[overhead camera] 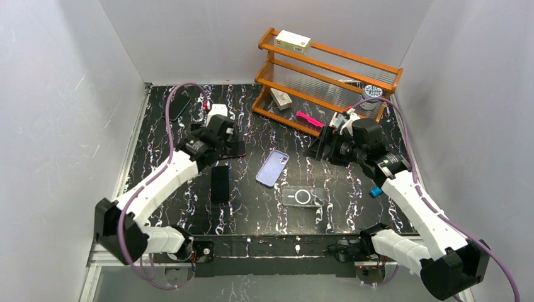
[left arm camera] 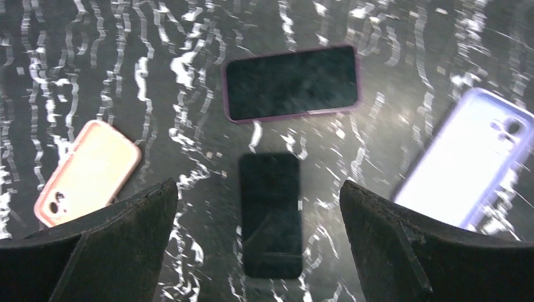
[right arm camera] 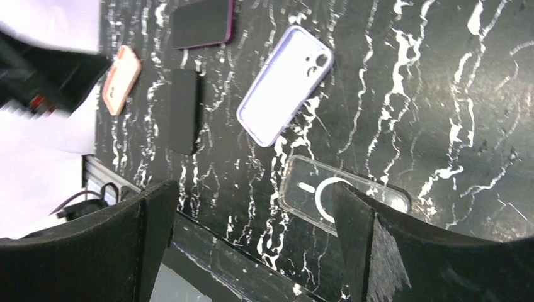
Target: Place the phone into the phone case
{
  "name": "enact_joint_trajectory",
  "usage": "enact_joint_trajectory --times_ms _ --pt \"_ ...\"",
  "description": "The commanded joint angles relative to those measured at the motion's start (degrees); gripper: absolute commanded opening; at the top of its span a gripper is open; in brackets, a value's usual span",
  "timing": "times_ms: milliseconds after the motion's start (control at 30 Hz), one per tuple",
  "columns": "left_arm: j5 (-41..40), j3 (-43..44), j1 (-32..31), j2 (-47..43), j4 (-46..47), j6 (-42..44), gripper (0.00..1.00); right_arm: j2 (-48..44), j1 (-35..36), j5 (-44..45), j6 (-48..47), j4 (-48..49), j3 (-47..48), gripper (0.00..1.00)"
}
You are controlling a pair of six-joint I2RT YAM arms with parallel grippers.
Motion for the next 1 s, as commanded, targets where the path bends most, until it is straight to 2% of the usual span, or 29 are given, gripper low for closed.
enact_joint_trajectory --times_ms 0,167,300,467,633,800,967 --pt "-4.2 4.9 9.0 5.2 -0.5 4.1 0.98 -5.4 0.1 -4.6 0.0 7.4 -1.1 0.99" --pt "2.7 3.8 20.9 10.4 11.0 8.2 0.98 -10.5 0.1 -8.5 -0.2 13.5 -4.2 0.99" --pt "4.6 7.5 25.2 19.9 14.6 10.8 0.98 -12.3 0.1 -8.2 0.2 16.6 -5.3 0.99" --pt "11.5 12.4 31.4 27.8 19.2 10.9 0.98 -11.2 0.1 -8.3 0.0 16.0 -4.5 0.99" --pt "18.1 22.1 35.0 37.5 21.1 10.6 0.98 -11.3 0.1 -4.1 -2.4 15.6 -5.2 0.99" --pt "17.1 32.7 37.2 47.4 19.5 12.8 0.98 -11.4 0.2 1.0 -3.9 15.7 -7.2 0.99" --pt "24.3 42.8 41.7 55.0 18.4 11.3 0.98 -10.4 0.1 4.3 -6.4 17.8 -9.5 0.99"
